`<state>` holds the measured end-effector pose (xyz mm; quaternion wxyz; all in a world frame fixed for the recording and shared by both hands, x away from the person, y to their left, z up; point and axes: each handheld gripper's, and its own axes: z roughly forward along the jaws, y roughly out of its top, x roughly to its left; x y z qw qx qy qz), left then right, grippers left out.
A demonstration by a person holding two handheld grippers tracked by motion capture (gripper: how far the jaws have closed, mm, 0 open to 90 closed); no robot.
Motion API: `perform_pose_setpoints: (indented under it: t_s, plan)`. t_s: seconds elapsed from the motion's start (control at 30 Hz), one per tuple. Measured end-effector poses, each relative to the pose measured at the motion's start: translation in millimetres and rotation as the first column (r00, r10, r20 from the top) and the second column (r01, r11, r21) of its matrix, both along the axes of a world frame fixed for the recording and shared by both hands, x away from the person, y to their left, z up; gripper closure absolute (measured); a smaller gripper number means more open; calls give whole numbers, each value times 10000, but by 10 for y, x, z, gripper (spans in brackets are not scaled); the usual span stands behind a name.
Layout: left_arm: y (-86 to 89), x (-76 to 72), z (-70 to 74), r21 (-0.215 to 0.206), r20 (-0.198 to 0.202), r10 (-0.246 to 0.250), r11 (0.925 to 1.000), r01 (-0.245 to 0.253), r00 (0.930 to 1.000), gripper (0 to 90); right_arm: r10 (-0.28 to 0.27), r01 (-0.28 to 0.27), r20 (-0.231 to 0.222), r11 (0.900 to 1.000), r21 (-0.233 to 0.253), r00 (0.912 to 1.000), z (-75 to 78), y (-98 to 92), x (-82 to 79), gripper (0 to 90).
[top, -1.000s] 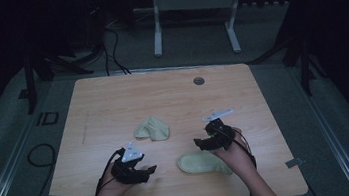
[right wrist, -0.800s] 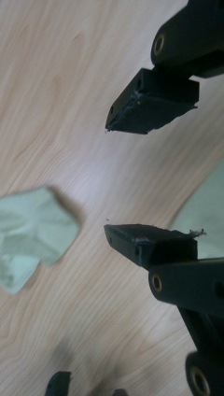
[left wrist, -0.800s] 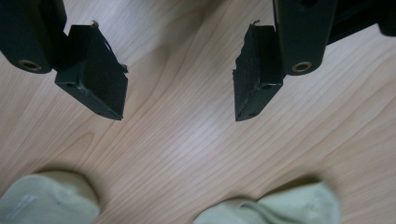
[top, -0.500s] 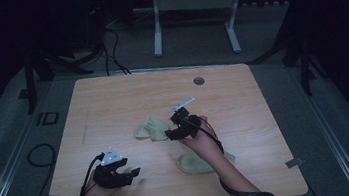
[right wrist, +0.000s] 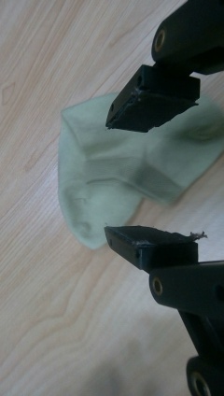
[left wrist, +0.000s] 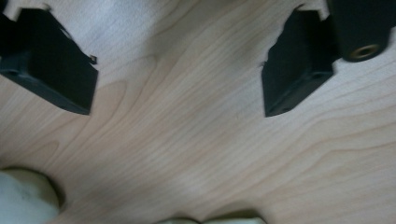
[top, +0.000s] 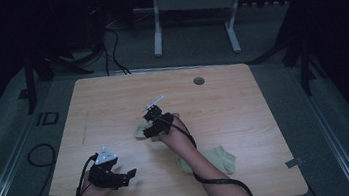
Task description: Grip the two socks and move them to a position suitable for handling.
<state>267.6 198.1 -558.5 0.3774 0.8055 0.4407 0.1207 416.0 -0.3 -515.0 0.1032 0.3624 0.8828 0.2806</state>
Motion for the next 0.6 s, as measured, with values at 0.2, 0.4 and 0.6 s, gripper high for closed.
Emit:
perform_pose_setpoints:
  t_s: [0.2,0.4,0.6]
  plan:
    - [-49,-27,-26,251,166,-238,9994,234,9996,84,-50,50,-38,9997,-220,10000,-128,148,99,384]
    - [-89,-48,-61,503,196,-428,9979,417,9989,85,-373,373,21,9962,-785,9993,-281,248,209,392]
    - [-79,-40,-79,413,100,-432,9982,428,9990,85,-402,421,194,9930,-1103,9990,-301,276,185,646]
